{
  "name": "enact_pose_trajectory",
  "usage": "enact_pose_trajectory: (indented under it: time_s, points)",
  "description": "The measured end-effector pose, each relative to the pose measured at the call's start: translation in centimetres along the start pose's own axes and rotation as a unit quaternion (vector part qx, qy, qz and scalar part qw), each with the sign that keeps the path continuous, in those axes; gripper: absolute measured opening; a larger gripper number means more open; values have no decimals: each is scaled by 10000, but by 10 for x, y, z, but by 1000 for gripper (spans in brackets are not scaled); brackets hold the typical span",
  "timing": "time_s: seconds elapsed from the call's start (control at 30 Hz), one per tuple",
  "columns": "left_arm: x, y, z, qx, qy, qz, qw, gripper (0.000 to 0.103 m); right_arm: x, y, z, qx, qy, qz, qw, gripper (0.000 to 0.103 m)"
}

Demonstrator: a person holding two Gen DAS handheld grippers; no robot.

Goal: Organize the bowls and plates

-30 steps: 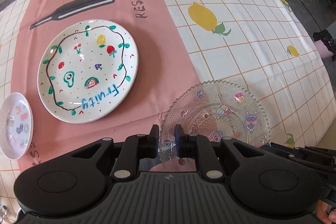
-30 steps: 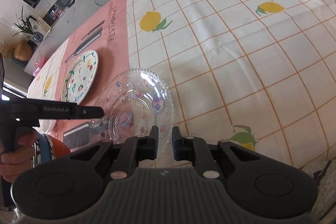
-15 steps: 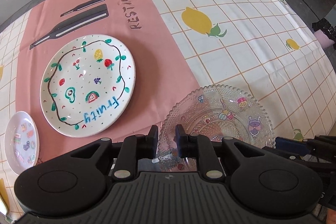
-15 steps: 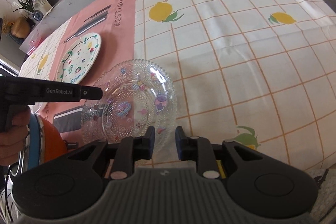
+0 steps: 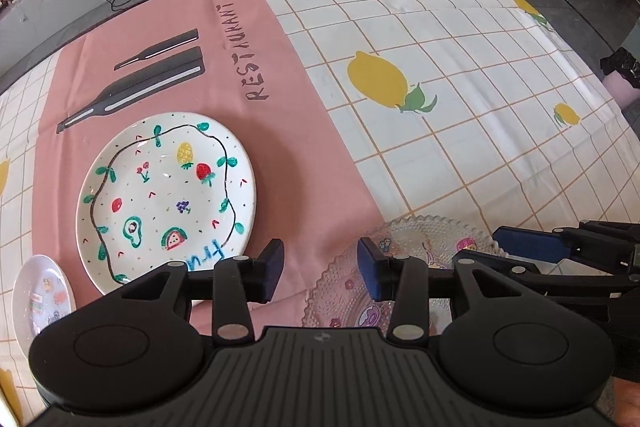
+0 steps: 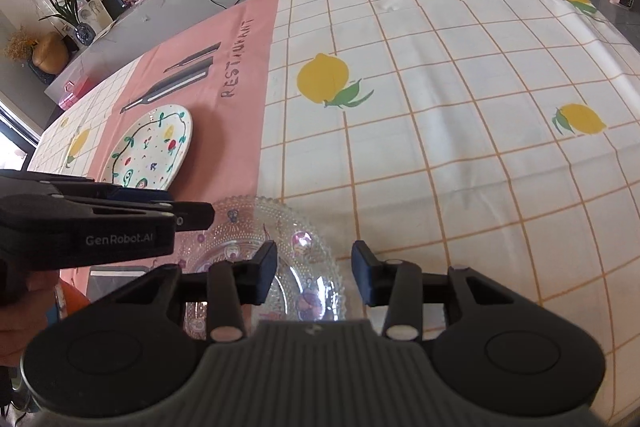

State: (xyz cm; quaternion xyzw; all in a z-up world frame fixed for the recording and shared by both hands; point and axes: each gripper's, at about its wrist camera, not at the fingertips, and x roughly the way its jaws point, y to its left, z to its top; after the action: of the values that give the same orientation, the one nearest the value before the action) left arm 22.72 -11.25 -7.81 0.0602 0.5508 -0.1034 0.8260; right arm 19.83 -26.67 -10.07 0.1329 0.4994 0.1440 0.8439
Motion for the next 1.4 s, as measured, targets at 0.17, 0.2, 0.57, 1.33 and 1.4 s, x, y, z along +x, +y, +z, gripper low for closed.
enact_pose_trajectory:
  time_s: [0.17, 0.2, 0.57, 1.33, 1.4]
  points:
    - [5, -3, 2, -58, 235, -70, 9997, 54, 4, 0, 5, -51, -6, 97, 9999, 40]
    - [6, -5, 2, -41, 307, -116, 9995, 53, 4, 0, 4, -73, 1, 101, 9999, 39]
    - [0, -23, -14, 120, 461, -172, 9987, 49, -6, 8, -16, -411, 235, -81, 9988, 20]
    - [-20, -23, -19, -7, 108, -452, 9989, 54, -24, 13, -37, -521, 13, -684, 9963, 31]
    - [-33, -15, -13, -108, -77, -521, 9986, 55, -31, 7, -36, -256, -189, -693, 9971, 31]
